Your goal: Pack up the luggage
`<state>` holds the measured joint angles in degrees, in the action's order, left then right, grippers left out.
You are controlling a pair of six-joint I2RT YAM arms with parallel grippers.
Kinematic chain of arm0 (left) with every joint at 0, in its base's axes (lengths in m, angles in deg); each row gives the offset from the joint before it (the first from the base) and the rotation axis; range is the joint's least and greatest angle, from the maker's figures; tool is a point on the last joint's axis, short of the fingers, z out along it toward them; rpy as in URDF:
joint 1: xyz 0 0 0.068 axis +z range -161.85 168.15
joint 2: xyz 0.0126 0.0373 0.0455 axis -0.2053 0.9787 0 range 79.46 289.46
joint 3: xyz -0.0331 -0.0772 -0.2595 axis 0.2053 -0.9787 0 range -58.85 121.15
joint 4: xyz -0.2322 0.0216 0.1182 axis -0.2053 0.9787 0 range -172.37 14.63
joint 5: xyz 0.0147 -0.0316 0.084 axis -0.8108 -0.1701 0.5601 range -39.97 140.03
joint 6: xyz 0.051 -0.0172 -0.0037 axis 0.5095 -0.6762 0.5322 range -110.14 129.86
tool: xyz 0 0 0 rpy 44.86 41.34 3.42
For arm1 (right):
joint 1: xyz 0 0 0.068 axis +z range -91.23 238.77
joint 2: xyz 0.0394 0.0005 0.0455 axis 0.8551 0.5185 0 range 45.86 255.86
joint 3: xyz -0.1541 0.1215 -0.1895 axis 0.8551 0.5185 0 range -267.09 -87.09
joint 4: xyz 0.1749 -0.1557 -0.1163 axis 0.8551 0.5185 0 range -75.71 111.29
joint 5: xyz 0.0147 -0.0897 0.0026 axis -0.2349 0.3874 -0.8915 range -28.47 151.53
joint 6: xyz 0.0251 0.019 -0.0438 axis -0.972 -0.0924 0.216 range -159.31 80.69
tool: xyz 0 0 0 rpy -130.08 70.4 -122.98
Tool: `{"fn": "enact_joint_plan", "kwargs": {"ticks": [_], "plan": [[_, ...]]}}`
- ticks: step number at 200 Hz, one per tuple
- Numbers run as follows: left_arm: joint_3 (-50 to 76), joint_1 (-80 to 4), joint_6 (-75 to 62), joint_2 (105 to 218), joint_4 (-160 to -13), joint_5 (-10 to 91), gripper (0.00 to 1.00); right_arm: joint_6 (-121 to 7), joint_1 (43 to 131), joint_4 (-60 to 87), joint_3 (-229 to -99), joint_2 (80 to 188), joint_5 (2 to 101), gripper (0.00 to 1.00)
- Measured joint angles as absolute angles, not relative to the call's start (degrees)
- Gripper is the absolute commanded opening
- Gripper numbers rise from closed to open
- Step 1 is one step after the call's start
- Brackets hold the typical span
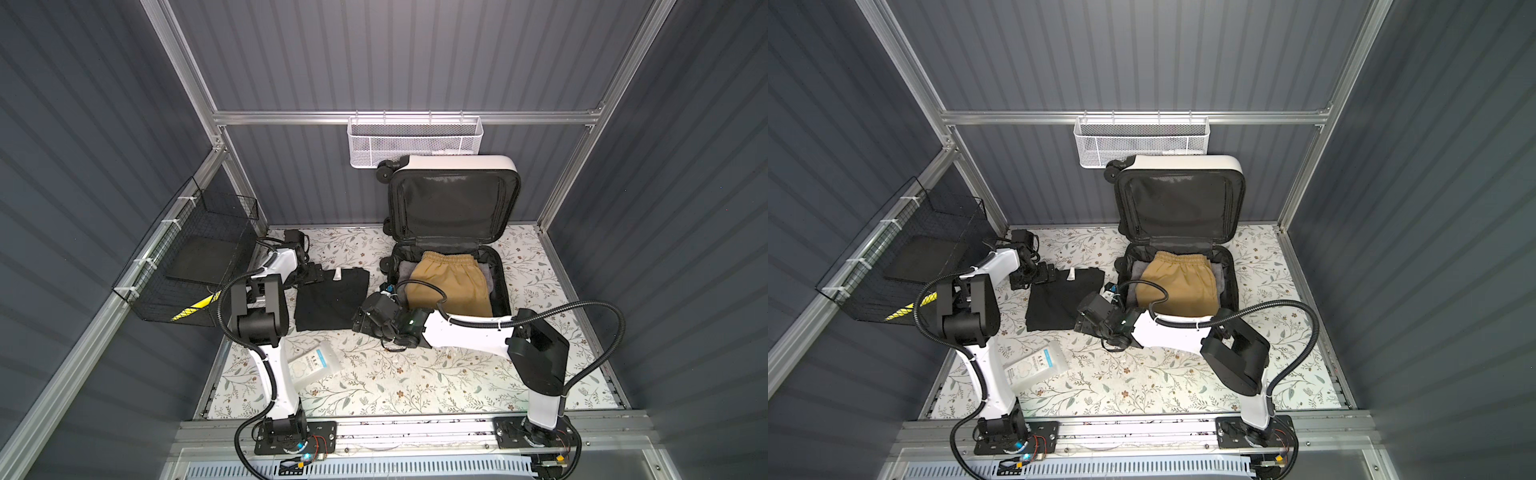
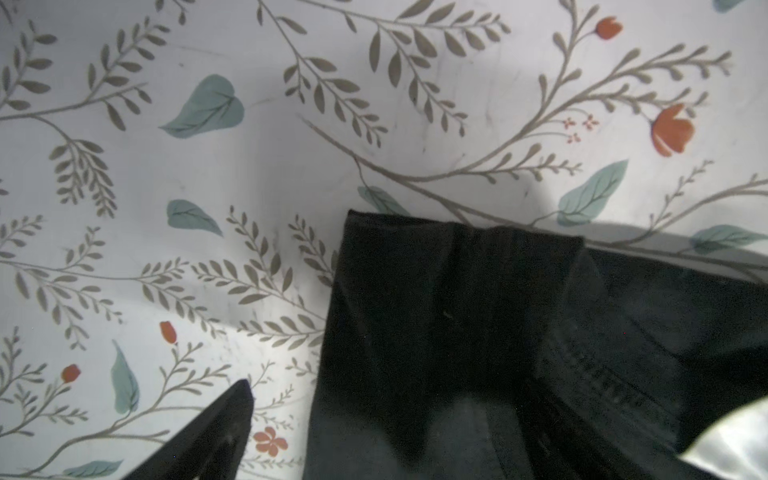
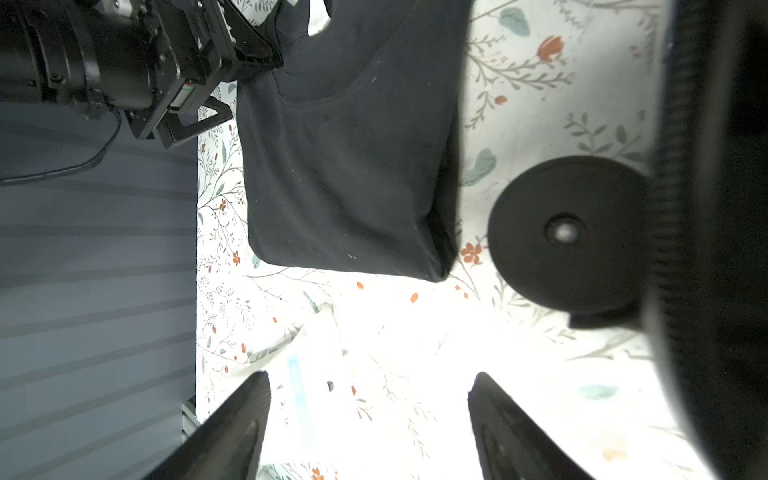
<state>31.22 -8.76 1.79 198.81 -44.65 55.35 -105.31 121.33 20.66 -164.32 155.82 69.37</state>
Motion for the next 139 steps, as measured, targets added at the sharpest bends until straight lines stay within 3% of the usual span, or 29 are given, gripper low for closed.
{"fn": "enact_joint_plan", "kwargs": {"ticks": [56,139], "plan": [[31.2,-7.7,1.8,200.1,-44.8,51.2,0.99,-105.3,121.3,22.7,-167.5,159.9,69.2,0.81],[30.7,-7.6,1.8,200.4,-46.4,48.4,0.85,-105.4,120.6,24.2,-171.4,165.5,67.3,0.81]]}}
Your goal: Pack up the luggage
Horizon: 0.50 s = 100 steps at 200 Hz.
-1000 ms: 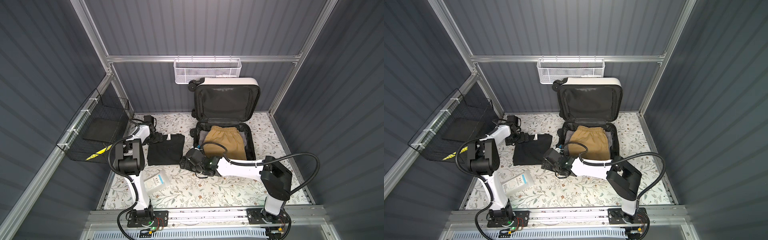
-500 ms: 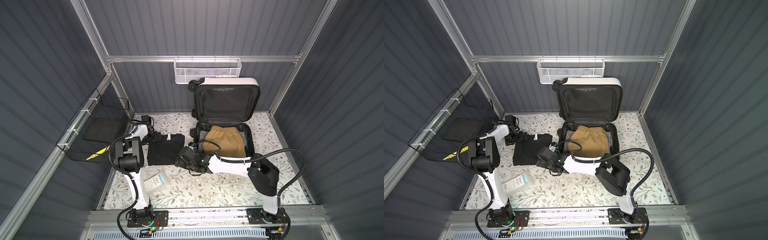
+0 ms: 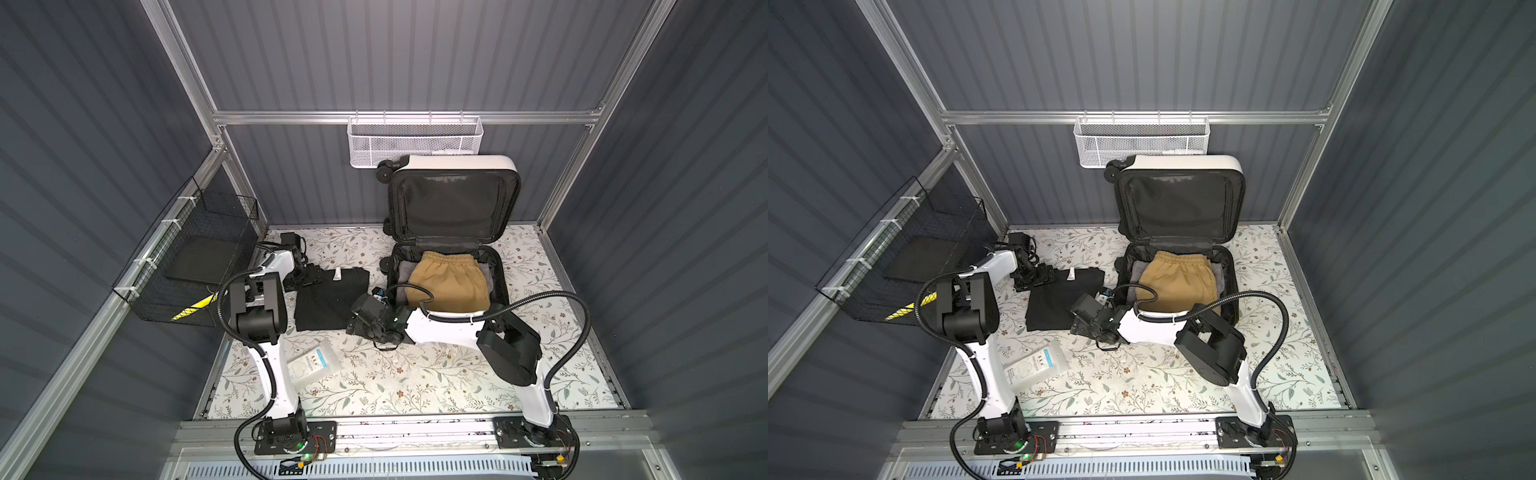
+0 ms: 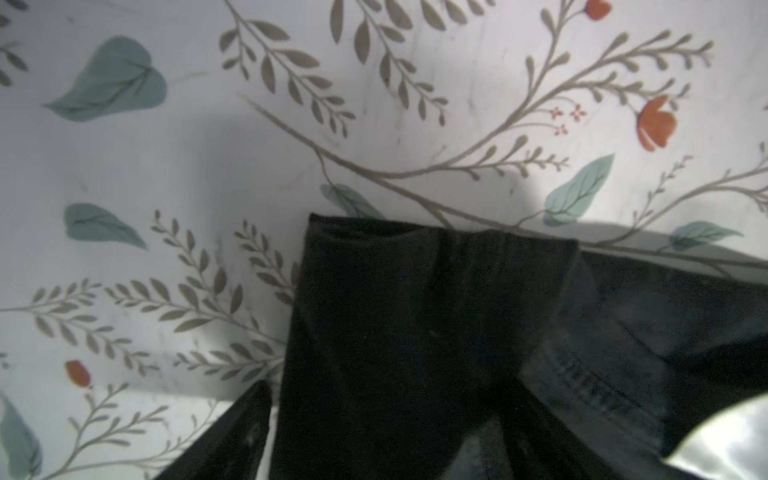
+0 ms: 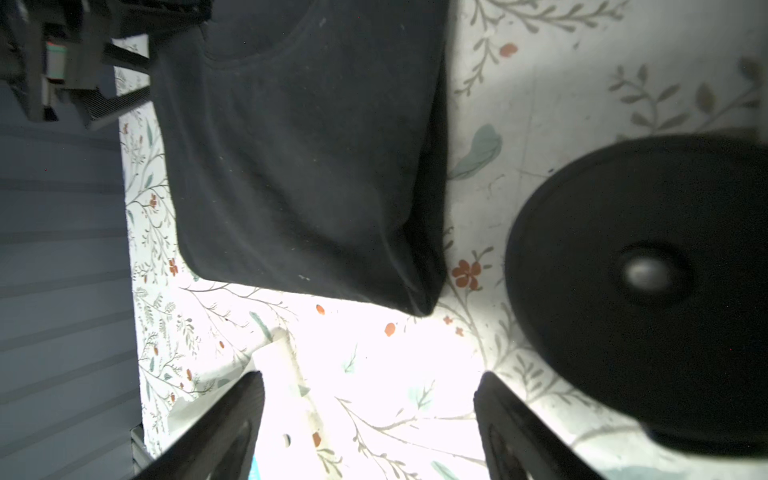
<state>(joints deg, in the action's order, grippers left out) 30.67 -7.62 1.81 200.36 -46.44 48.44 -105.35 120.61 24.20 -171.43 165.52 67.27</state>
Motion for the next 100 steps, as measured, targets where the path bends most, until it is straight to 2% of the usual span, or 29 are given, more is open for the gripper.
{"fn": "enact_joint_plan", "kwargs": {"ticks": [100], "plan": [[29.9,-7.6,1.8,200.3,-48.3,48.3,0.85,-105.5,119.6,26.3,-176.5,170.9,65.9,0.81]]}}
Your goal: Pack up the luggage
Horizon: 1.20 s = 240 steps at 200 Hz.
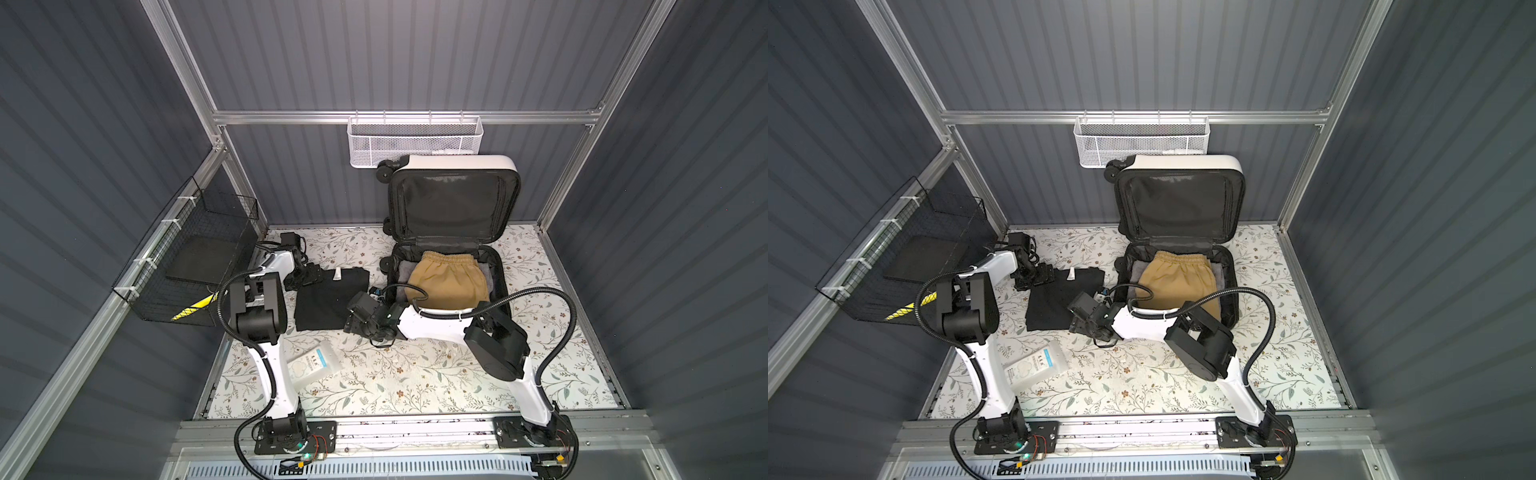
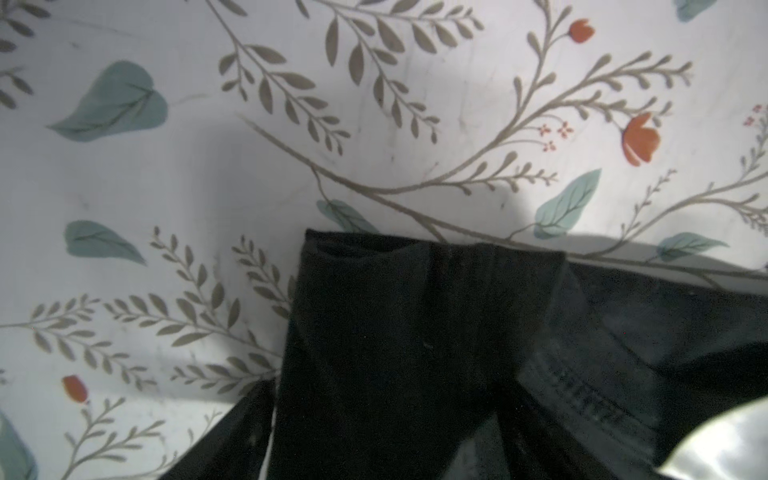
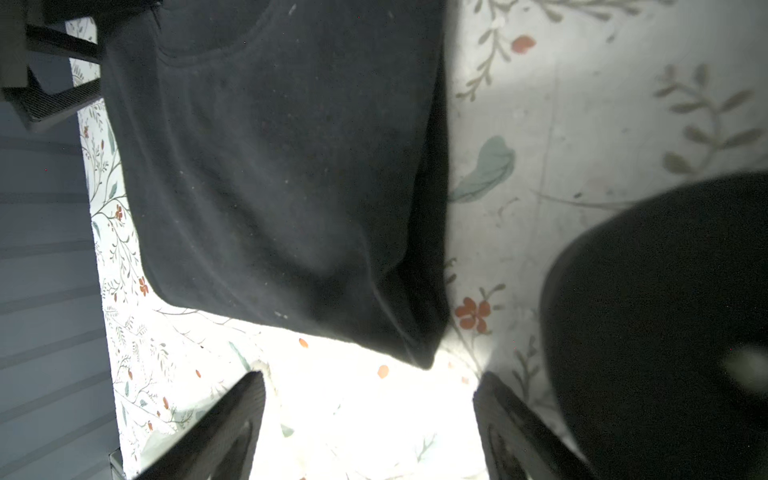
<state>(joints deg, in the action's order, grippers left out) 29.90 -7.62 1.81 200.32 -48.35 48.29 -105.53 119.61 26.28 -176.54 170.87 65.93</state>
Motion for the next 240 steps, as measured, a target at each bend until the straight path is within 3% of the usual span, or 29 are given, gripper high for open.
{"fn": "enact_joint_plan", "kwargs": {"ticks": [60,97,132,170,176,240], "plan": [[29.6,-7.6,1.8,200.2,-49.7,47.7,0.82,-106.0,119.5,26.4,-178.6,172.5,64.3,0.74],[29.3,-7.6,1.8,200.2,-50.8,46.7,0.72,-106.3,119.0,25.5,-179.2,173.5,63.0,0.56],[28.8,-7.4,1.7,200.2,-51.9,45.2,0.49,-106.1,117.9,24.7,-179.0,173.9,62.1,0.3],[28.5,-7.1,1.2,200.2,-52.1,42.4,0.06,-105.8,115.9,23.0,-177.8,173.8,60.9,0.0],[28.5,-7.1,0.9,200.1,-52.1,42.0,0.0,-105.4,115.7,22.8,-177.8,173.8,60.7,0.0],[28.0,-7.0,-0.6,198.1,-51.6,38.8,0.0,-101.6,114.6,23.0,-177.7,170.9,58.0,0.0]]}}
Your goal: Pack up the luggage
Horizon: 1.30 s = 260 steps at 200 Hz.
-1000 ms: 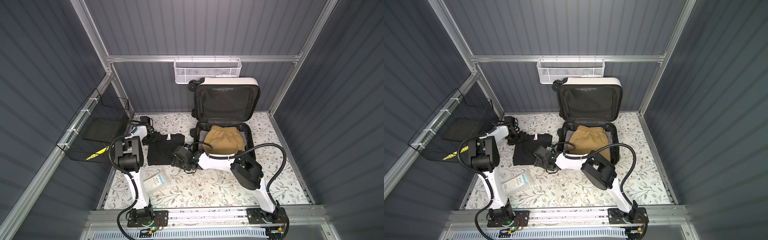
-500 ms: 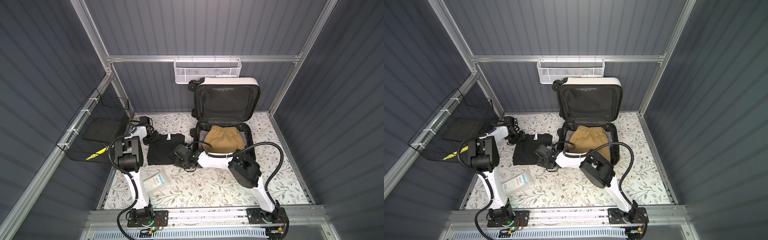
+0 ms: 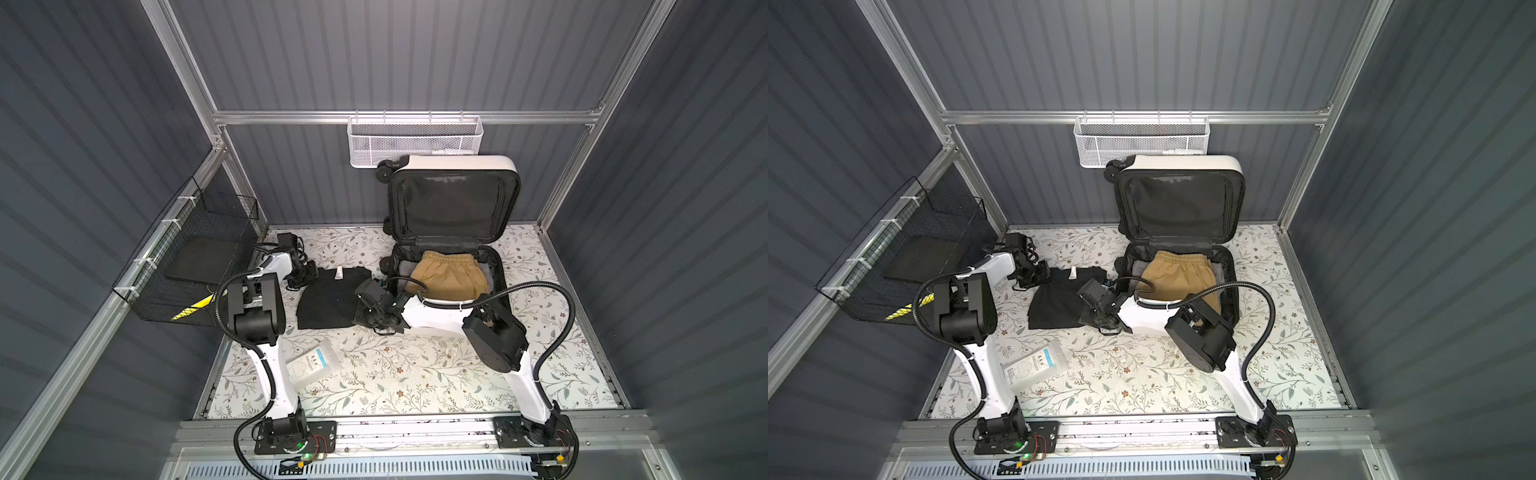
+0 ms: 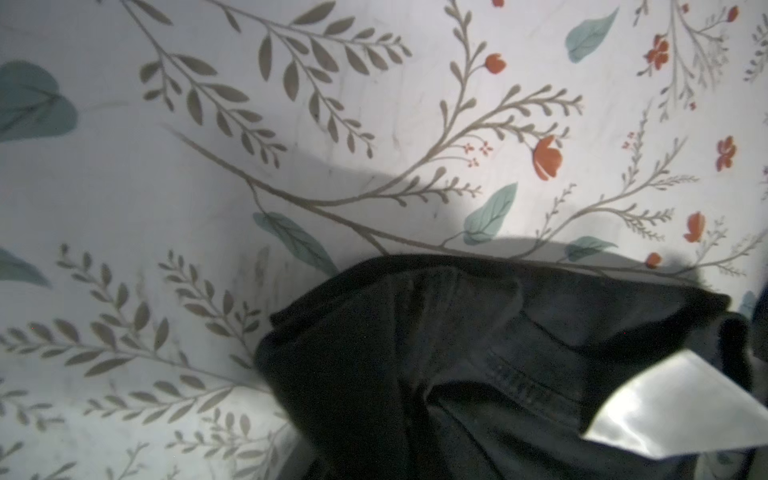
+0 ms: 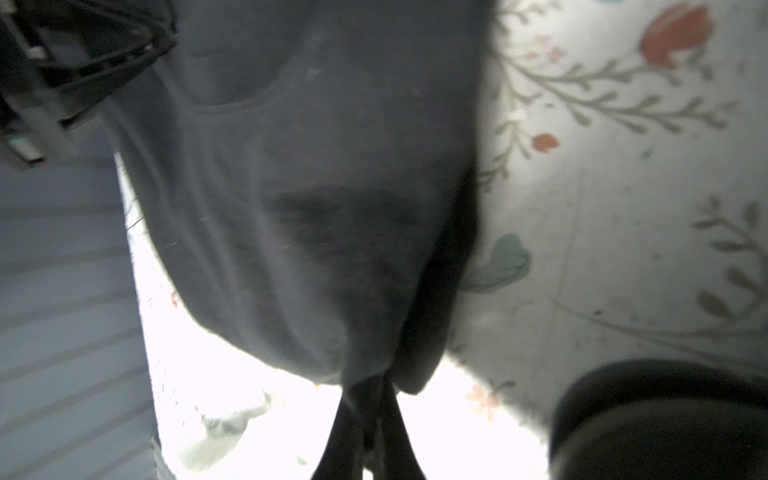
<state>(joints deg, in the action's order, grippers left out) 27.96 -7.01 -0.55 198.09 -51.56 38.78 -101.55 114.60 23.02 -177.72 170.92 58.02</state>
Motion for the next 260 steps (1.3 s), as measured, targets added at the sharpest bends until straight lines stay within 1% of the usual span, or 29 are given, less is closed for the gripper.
{"fn": "enact_joint_plan", "kwargs": {"ticks": [33,88,154,194,228,260], "plan": [[27.8,-7.0,-2.8,193.6,-51.1,35.5,0.0,-98.6,113.6,24.5,-178.5,166.4,57.0,0.0],[27.9,-7.5,-6.7,185.7,-51.5,31.5,0.0,-94.1,110.2,26.8,-183.8,161.1,54.5,0.0],[28.2,-9.0,-13.2,178.9,-52.8,27.4,0.0,-90.3,107.5,29.7,-182.8,153.4,51.4,0.0],[30.0,-14.0,-17.6,176.0,-54.5,27.7,0.0,-88.1,103.1,30.7,-175.8,143.4,50.2,0.0],[33.5,-21.1,-21.6,175.9,-56.8,29.3,0.0,-86.8,97.3,31.4,-167.1,133.6,48.8,0.0],[35.9,-28.8,-25.1,176.1,-58.8,32.8,0.0,-85.4,90.0,33.0,-158.9,123.7,47.1,0.0]]}}
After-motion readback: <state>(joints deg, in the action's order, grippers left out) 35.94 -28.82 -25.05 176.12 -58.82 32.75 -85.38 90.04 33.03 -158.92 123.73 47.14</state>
